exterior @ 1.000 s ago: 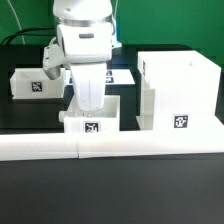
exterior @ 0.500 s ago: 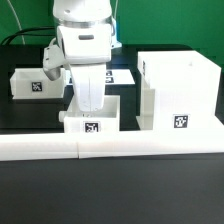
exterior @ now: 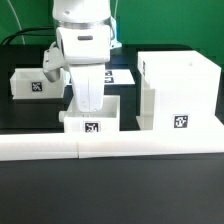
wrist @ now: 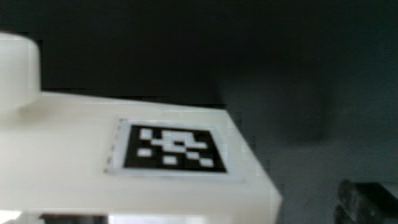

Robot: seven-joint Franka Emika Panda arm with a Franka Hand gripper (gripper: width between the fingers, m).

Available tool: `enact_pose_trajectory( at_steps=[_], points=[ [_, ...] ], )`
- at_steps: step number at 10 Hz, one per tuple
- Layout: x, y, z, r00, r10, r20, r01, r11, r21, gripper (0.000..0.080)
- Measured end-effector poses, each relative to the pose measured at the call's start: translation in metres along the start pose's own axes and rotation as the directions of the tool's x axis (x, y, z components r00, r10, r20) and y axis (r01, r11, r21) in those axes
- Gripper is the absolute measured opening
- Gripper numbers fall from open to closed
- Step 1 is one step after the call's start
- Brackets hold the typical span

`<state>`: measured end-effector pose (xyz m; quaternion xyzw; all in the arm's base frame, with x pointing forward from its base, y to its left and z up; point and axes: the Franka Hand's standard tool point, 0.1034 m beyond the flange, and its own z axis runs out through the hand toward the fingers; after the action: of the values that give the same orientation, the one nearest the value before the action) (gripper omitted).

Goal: Assemble drawer

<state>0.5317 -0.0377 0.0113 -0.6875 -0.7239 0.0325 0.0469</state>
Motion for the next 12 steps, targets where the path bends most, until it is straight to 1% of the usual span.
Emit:
enact_pose_trajectory(
  at_steps=[1,2,3,4,6,9,11,12],
  points=[
    [0.0001,0.0013,-0.0002,1.0,0.0,0.0,0.0,1.0,-0.01,0.0649],
    [0.0007,0.0057,0.0,1.0,0.0,-0.002,-0.001,0.998,-0.059,0.0649],
    [0.0005,0.0069,0.0023,1.0,0.003,-0.005,-0.003,0.992,-0.123,0.0649],
    [-0.0013,0.0028,0.005,1.0,0.006,-0.005,-0.007,0.994,-0.106,0.0649],
    [-0.0021,0.0022,0.006,1.0,0.027,-0.007,-0.028,0.993,-0.111,0.0649],
    [0.0048,0.0013,0.0073,0.989,0.147,-0.02,-0.148,0.983,-0.106,0.0649],
    [0.0065,0.0017,0.0072,0.984,0.174,-0.023,-0.176,0.979,-0.106,0.0649],
    [0.0039,0.0013,0.0073,0.985,0.173,-0.022,-0.174,0.979,-0.106,0.0527]
  ],
)
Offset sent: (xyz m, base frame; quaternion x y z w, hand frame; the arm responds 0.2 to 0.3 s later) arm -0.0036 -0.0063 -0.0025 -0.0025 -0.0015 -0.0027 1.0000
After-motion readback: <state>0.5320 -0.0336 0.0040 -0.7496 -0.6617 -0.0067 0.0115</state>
